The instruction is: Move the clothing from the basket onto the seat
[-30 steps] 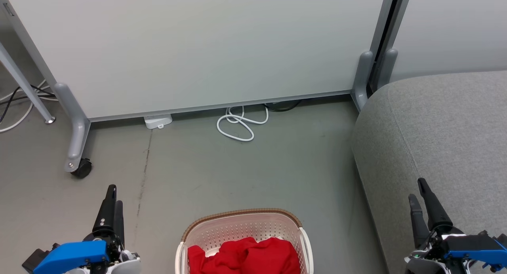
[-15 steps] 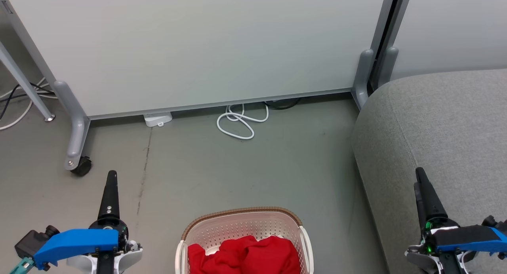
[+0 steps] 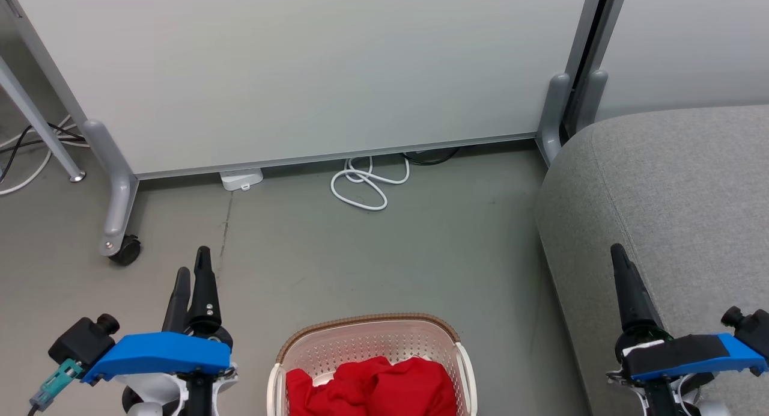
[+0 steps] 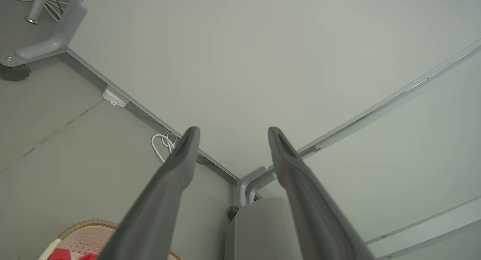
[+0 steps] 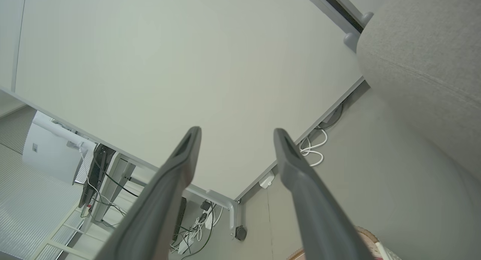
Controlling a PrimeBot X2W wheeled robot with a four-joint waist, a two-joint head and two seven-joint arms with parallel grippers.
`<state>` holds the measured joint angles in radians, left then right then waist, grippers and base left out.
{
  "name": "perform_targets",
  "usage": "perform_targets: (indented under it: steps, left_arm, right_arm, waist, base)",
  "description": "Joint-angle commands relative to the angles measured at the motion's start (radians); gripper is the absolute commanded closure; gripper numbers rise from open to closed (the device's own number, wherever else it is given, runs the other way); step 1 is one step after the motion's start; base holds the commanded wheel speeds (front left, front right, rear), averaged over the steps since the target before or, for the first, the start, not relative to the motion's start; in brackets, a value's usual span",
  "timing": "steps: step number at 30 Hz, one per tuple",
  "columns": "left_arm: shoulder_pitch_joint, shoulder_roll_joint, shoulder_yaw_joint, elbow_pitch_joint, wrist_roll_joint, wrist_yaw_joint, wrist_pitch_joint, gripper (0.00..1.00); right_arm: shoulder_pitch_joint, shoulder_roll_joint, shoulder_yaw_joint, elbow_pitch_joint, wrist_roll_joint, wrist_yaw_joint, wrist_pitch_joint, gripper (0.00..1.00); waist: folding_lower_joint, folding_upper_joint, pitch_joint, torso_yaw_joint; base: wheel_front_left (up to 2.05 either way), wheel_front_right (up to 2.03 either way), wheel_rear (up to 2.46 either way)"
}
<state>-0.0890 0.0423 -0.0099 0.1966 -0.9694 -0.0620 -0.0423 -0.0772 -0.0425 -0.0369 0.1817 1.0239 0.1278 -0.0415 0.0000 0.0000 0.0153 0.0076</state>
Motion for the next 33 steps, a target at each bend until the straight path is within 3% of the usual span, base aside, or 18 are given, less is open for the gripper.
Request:
perform_targets:
  steps: [1,10,33]
  left_arm:
    - [-0.031,0.008,-0.011,-0.010,0.047,0.004,-0.010,0.00]
    - [-0.047,0.016,-0.063,0.026,0.211,0.035,-0.041,0.00]
    - [-0.071,0.026,-0.143,0.049,0.477,0.084,-0.108,0.00]
  right_arm:
    - [-0.026,-0.006,0.007,-0.019,-0.041,0.002,-0.010,0.00]
    - [-0.026,-0.007,0.028,0.006,-0.205,0.003,-0.042,0.00]
    - [-0.034,-0.008,0.067,0.017,-0.480,0.003,-0.109,0.00]
  waist:
    - [0.0000,0.0000,0.000,0.001]
    - [0.0000,0.0000,0.002,0.005]
    - [0.0000,0.0000,0.005,0.014]
  base:
    - [0.00,0.00,0.00]
    - [0.00,0.00,0.00]
    - [0.00,0.00,0.00]
